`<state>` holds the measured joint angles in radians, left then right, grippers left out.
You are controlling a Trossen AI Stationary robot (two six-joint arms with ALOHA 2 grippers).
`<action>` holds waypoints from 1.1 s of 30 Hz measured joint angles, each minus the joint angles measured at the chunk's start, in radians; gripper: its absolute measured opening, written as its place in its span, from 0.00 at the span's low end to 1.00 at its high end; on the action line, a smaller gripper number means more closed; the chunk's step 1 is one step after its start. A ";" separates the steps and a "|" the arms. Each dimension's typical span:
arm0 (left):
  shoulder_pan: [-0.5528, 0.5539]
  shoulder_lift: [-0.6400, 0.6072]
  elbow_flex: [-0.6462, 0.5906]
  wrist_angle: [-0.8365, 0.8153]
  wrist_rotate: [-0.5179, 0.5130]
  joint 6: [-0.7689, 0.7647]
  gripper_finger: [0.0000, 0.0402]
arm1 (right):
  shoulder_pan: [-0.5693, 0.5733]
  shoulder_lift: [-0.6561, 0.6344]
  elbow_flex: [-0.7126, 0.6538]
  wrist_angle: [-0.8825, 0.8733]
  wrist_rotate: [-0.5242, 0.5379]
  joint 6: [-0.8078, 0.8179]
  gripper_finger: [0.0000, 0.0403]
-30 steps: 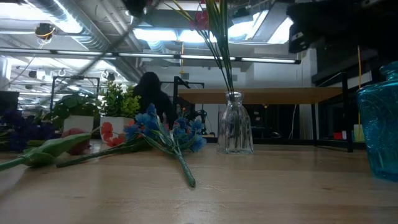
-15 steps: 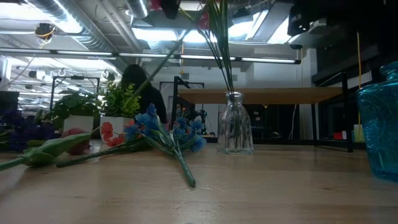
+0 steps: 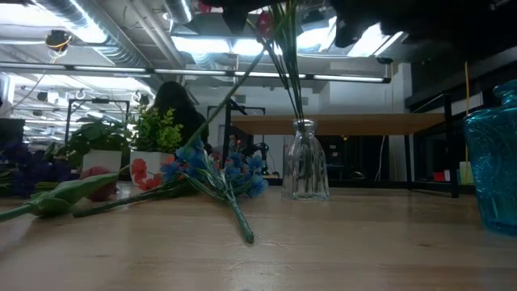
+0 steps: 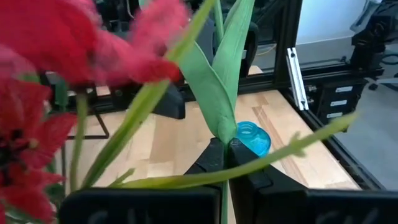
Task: Pick and place flowers into a vace then onto a shelf
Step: Put the orange tulip into the transparent vase
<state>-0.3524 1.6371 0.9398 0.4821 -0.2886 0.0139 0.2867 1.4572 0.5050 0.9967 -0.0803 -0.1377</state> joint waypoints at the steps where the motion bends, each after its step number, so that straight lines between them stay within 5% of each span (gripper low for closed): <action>1: 0.000 0.000 0.000 0.001 0.000 0.000 0.01 | 0.000 0.008 0.007 -0.002 0.000 0.000 0.31; 17: -0.001 0.000 0.000 0.011 -0.003 0.078 0.01 | 0.000 0.113 0.117 -0.011 -0.094 0.024 0.29; 28: -0.002 0.000 0.000 0.011 0.006 0.094 0.02 | -0.001 0.113 0.117 -0.017 -0.093 -0.008 0.04; 33: -0.021 0.000 0.000 0.013 0.001 0.096 0.09 | -0.001 0.108 0.117 -0.026 -0.094 0.000 0.03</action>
<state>-0.3733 1.6375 0.9398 0.4953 -0.2872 0.1103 0.2859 1.5653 0.6225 0.9708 -0.1742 -0.1373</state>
